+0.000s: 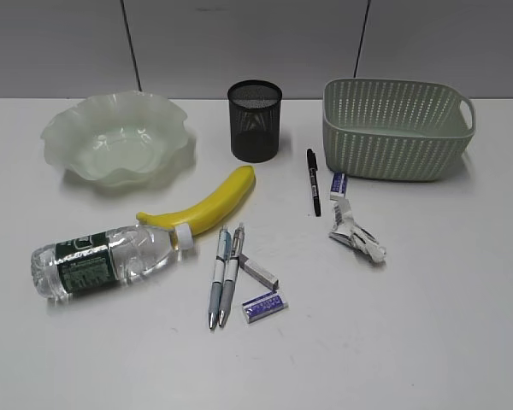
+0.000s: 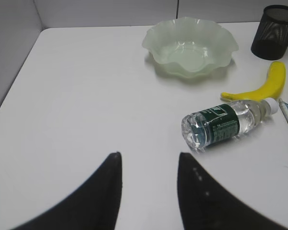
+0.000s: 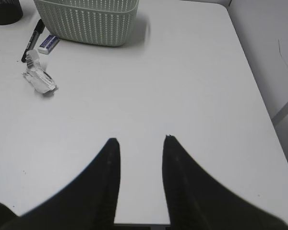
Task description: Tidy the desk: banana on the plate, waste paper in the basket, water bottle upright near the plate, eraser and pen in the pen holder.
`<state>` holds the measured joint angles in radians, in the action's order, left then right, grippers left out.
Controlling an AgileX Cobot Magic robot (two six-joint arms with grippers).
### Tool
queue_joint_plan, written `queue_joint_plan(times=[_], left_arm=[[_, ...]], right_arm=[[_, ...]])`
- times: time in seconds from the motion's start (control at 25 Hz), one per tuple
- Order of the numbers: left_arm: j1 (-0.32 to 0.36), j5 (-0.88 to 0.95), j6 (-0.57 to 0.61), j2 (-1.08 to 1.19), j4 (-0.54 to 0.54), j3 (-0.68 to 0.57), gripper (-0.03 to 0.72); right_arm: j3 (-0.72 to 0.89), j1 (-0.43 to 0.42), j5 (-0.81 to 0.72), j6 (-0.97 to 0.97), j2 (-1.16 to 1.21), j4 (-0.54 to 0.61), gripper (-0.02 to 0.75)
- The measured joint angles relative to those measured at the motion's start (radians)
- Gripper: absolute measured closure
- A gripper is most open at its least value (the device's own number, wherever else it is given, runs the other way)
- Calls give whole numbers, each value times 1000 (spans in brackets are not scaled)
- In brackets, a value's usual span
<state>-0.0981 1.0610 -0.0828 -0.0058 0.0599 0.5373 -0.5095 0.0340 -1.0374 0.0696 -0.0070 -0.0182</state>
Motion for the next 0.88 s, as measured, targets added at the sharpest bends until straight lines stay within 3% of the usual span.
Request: queue_joint_plan(times=[0.88], left_arm=[[0, 0, 0, 0, 1, 0, 398]], right_arm=[[0, 0, 0, 0, 0, 0, 484]])
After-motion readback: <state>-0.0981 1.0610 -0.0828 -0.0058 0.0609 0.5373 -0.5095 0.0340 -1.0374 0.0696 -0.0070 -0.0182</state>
